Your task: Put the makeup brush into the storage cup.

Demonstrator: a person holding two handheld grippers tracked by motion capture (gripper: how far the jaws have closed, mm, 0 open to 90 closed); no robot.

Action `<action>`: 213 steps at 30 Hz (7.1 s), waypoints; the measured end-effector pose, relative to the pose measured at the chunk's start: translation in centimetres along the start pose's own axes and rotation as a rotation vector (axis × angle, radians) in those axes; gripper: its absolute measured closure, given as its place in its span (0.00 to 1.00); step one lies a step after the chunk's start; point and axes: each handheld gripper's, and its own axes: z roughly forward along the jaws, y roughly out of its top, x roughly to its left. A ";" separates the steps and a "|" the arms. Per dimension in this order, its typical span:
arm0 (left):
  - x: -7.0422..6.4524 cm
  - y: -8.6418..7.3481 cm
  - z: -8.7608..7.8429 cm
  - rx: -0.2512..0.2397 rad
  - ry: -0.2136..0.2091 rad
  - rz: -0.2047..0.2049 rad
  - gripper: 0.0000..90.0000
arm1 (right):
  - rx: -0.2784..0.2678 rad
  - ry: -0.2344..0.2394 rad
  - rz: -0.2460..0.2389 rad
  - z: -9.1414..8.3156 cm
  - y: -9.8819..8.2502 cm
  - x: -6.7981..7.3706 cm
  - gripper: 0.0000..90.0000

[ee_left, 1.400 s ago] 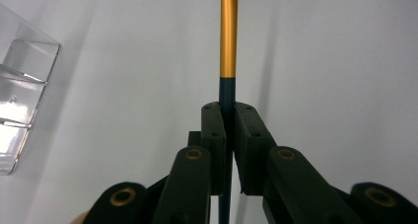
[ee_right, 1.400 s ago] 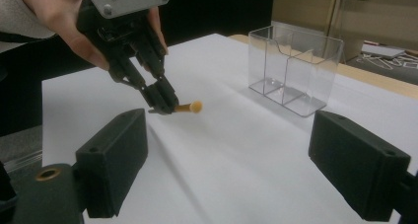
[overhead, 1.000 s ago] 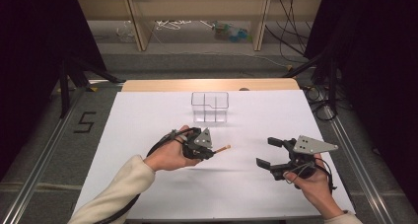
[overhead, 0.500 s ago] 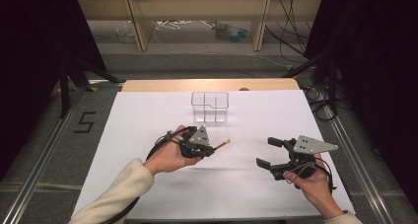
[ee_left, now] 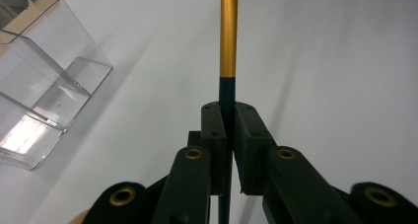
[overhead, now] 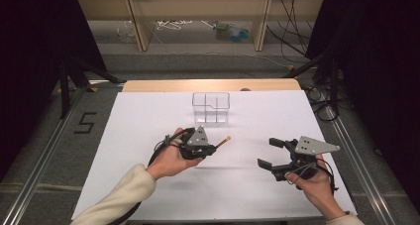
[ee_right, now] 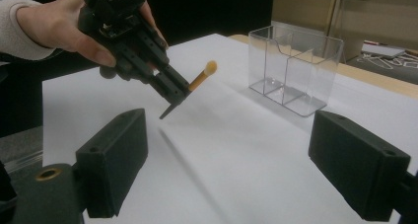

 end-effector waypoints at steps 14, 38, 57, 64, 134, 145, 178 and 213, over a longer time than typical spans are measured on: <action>-0.3 -0.1 -0.2 -0.082 0.033 -0.087 0.93 | -0.005 0.006 0.002 0.1 0.0 0.0 0.18; -0.8 -0.5 -0.4 -0.217 0.057 -0.162 0.93 | 0.012 -0.002 0.010 0.0 0.1 0.3 0.18; -1.4 -0.4 -0.2 -0.283 0.073 -0.164 0.93 | -0.012 0.003 0.047 1.8 0.6 0.9 0.23; -1.9 -0.2 -0.2 -0.304 0.103 -0.127 0.92 | -0.025 0.007 0.090 2.3 0.8 1.1 0.25; -3.3 0.5 0.5 -0.365 0.120 -0.115 0.92 | -0.060 0.058 0.219 9.0 2.9 1.4 0.93; -3.6 0.1 0.5 -0.360 0.082 -0.049 0.70 | 0.002 0.015 0.039 8.7 4.3 2.1 0.94; -3.3 -1.4 -0.5 -0.373 0.090 -0.098 0.34 | 0.118 -0.039 -0.102 9.4 5.5 2.8 0.94; -1.9 0.2 2.0 -0.448 0.059 -0.168 0.76 | 0.079 -0.028 -0.081 9.8 5.9 3.0 0.94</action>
